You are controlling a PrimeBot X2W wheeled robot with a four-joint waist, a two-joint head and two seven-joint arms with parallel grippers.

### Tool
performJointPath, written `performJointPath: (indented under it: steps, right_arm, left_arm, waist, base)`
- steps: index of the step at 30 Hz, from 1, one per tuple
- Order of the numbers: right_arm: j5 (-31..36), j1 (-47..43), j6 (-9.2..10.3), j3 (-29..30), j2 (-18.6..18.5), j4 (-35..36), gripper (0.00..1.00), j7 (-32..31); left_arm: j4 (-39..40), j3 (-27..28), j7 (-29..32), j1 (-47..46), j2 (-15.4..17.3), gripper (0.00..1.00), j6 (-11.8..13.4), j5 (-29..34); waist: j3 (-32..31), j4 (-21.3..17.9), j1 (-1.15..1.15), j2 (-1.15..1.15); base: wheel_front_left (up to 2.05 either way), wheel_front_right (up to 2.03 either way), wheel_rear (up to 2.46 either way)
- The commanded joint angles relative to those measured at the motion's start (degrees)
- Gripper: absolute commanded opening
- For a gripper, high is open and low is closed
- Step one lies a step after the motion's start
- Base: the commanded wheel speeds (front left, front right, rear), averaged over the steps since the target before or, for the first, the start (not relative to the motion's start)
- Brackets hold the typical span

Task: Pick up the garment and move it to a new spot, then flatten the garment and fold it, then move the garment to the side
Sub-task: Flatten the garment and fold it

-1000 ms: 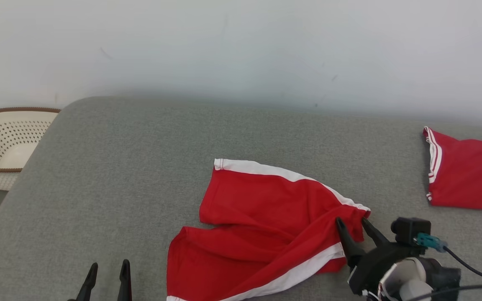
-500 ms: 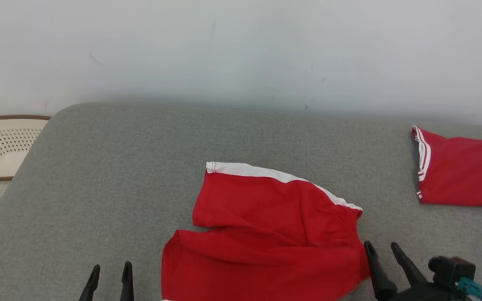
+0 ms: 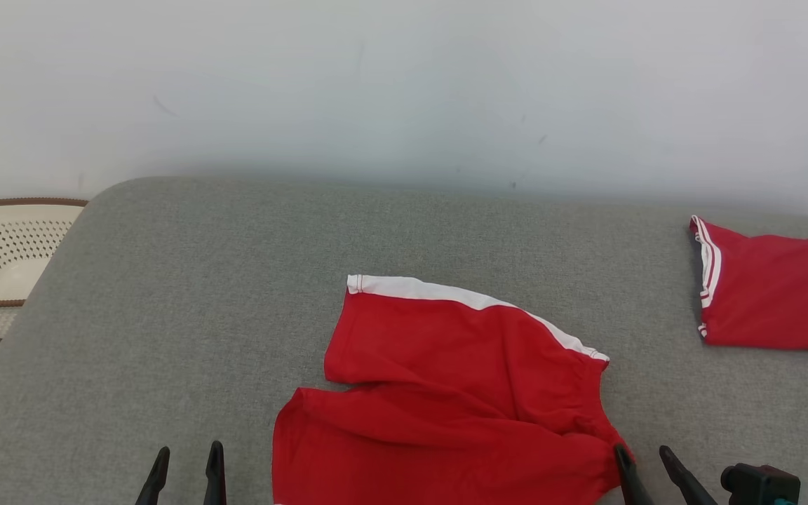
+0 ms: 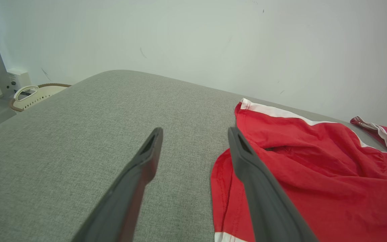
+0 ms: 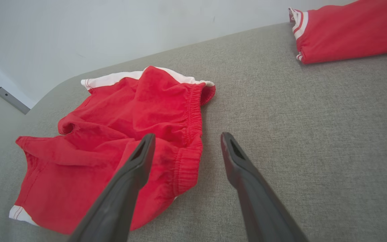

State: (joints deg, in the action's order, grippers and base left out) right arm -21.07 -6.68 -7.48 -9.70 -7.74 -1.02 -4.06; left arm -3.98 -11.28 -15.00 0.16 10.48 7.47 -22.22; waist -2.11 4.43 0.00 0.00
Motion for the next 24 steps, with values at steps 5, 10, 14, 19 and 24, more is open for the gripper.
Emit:
performJointPath:
  steps: [5, 10, 14, 19, 24]
  right_arm:
    - [0.2, -1.1, -0.04, 0.5, 0.2, -0.8, 1.00, -2.1]
    - [-1.6, 1.6, -0.04, 1.6, 0.2, -2.3, 1.00, -2.2]
    - [-1.6, 6.0, -0.04, 2.5, -0.7, -4.8, 1.00, -2.0]
    - [-1.2, 12.6, -0.04, 2.5, -1.5, -10.5, 1.00, -3.1]
    - [-1.0, 19.1, -0.04, 2.5, -1.9, -18.5, 1.00, -4.3]
  left_arm:
    - [0.0, 0.2, -0.2, 0.9, -0.3, 1.00, -0.3, 0.6]
    - [-0.2, 0.2, -0.2, 0.9, -0.4, 1.00, -0.4, 0.7]
    - [-0.3, 0.1, -0.2, 0.6, -0.5, 1.00, -0.5, 0.7]
    - [-0.4, 0.0, -0.2, 0.0, -0.5, 1.00, -0.6, 0.7]
    - [-0.6, -0.3, -0.2, -0.7, -0.8, 1.00, -0.8, 0.9]
  waist:
    - [0.1, 0.7, 0.00, 0.00]
    - [0.4, 1.1, 0.00, 0.00]
    - [0.8, 1.4, 0.00, 0.00]
    - [1.4, 2.0, 0.00, 0.00]
    - [2.2, 2.9, 0.00, 0.00]
  base:
    - [0.00, 0.00, 0.00]
    - [0.00, 0.00, 0.00]
    - [0.00, 0.00, 0.00]
    - [0.00, 0.00, 0.00]
    - [0.00, 0.00, 0.00]
